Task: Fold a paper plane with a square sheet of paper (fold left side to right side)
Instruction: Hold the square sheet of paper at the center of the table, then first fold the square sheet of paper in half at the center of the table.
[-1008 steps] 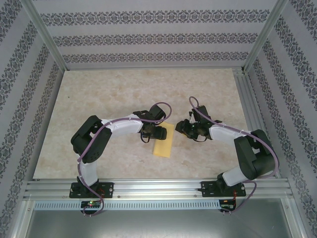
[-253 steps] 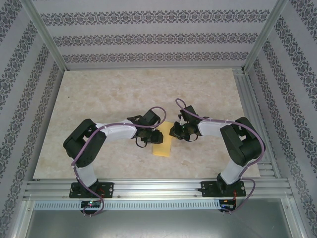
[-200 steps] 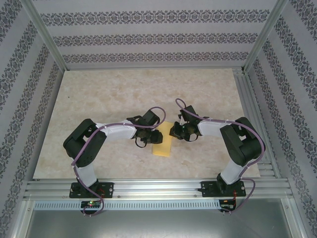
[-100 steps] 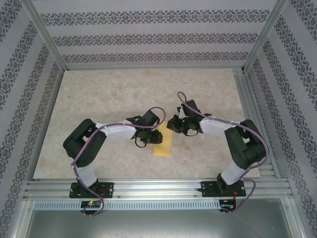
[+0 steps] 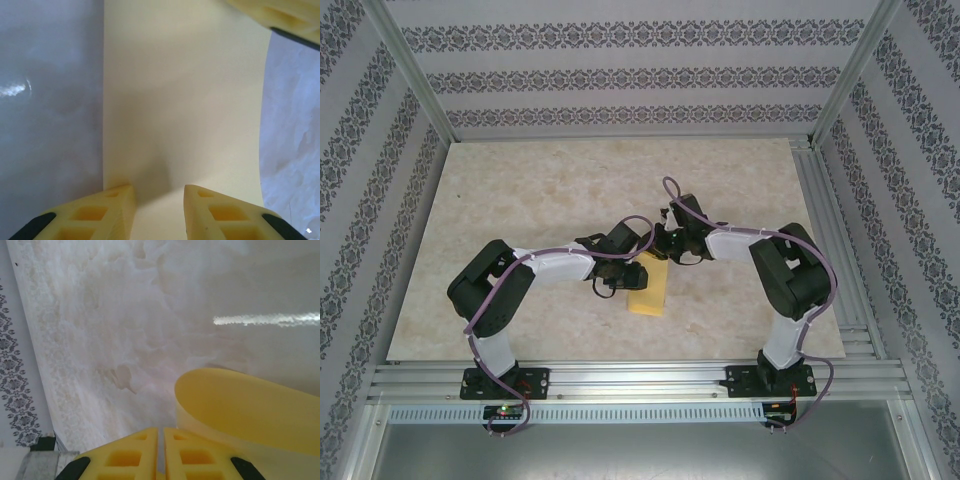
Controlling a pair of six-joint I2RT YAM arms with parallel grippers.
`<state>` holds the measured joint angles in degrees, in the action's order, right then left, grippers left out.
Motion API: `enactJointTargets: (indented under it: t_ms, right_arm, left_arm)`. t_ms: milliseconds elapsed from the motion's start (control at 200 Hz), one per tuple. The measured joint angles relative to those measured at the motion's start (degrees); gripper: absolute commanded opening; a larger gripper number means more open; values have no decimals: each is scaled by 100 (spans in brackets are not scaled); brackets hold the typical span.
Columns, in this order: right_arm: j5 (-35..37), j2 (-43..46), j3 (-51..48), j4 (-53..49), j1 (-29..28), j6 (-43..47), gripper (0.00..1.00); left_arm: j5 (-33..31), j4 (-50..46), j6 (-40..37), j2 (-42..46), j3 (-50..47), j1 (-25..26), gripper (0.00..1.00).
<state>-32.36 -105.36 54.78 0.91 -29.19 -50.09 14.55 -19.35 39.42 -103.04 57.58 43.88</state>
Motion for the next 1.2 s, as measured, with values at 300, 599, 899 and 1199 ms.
enactJointTargets:
  t_ms: [300,599,899,1199]
  right_arm:
    - [-31,-459,173,85,-9,-107,12]
    - [221,-717,503,-439,-35,179,12]
    - [463,-715,605,-673,-83,382,11]
    - [485,-715,625,-717,-83,417,11]
  left_arm:
    - [11,0,-4,0,-4,0,34]
    - [48,92,-22,-2,-22,0,36]
    - [173,393,-153,142,-264,2,39]
    - [328,664,-321,313,-568,15,39]
